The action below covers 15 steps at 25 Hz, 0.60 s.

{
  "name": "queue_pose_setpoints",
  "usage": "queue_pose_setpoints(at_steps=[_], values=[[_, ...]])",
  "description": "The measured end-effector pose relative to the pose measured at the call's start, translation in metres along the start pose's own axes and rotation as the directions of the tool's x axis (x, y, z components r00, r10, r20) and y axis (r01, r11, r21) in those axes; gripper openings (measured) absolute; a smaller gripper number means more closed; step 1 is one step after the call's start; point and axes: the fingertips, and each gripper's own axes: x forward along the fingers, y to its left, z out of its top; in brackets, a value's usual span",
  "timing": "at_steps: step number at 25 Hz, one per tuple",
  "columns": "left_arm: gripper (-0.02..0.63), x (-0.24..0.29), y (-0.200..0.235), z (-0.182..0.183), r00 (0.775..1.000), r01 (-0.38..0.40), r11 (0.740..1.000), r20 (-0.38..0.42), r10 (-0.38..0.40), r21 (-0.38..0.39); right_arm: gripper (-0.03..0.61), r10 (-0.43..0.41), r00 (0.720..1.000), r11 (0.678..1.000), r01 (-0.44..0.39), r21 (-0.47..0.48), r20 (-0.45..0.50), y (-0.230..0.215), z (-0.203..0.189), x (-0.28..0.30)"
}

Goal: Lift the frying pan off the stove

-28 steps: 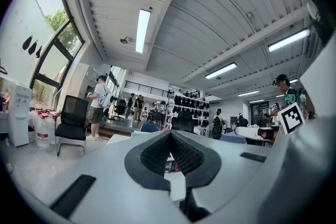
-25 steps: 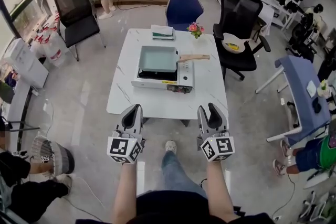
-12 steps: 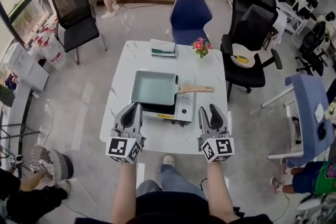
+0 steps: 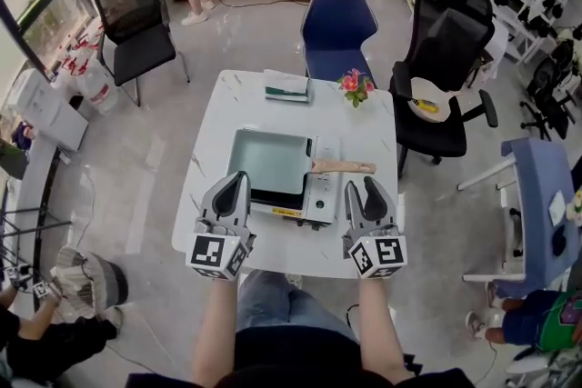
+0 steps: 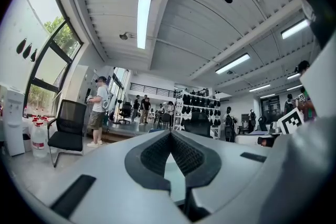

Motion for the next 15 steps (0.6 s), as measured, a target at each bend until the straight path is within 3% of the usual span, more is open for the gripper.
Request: queue_pose_setpoints(at_steps=[8, 15], values=[[0.017, 0.019, 0.002, -0.009, 0.998, 0.05, 0.999, -0.029, -0.05, -0.005, 0.14, -0.012, 1.0, 1.0, 0.011, -0.022, -0.013, -0.005, 0.007, 0.017], [0.016, 0.026, 0.012, -0.01, 0.997, 0.074, 0.997, -0.035, -0.075, -0.027, 0.14, 0.026, 0.997, 0.984, -0.039, -0.174, -0.079, -0.008, 0.024, 0.038]])
